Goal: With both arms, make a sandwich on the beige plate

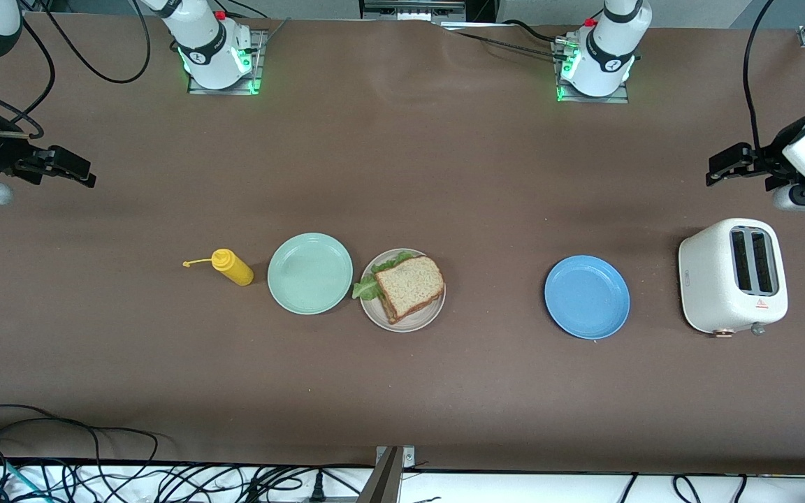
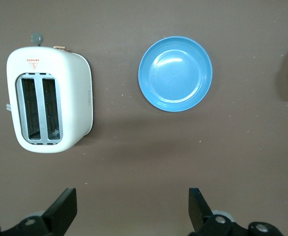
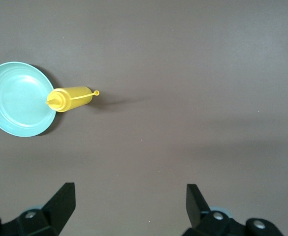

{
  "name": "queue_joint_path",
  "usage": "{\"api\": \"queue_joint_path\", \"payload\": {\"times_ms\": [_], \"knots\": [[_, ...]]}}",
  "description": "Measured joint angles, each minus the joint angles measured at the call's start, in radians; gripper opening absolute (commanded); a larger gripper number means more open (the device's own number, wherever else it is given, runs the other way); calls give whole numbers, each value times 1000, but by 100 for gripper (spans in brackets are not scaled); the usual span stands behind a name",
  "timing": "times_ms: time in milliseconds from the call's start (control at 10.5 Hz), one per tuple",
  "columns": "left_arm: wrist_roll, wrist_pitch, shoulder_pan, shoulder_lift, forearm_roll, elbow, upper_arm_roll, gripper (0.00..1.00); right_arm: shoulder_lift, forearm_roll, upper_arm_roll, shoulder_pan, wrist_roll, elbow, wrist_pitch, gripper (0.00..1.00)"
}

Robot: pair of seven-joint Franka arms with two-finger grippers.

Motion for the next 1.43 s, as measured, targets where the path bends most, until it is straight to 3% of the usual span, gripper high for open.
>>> {"api": "queue_joint_path", "payload": {"times_ms": [477,1431], "knots": [[-17,-136,0,-7,-4,116,-17,100,0,0,0,0,0,0,0,100],[-18,-203,26,-23,-11,170,-24,100,0,-19,1,12,-1,2,2,100]]}}
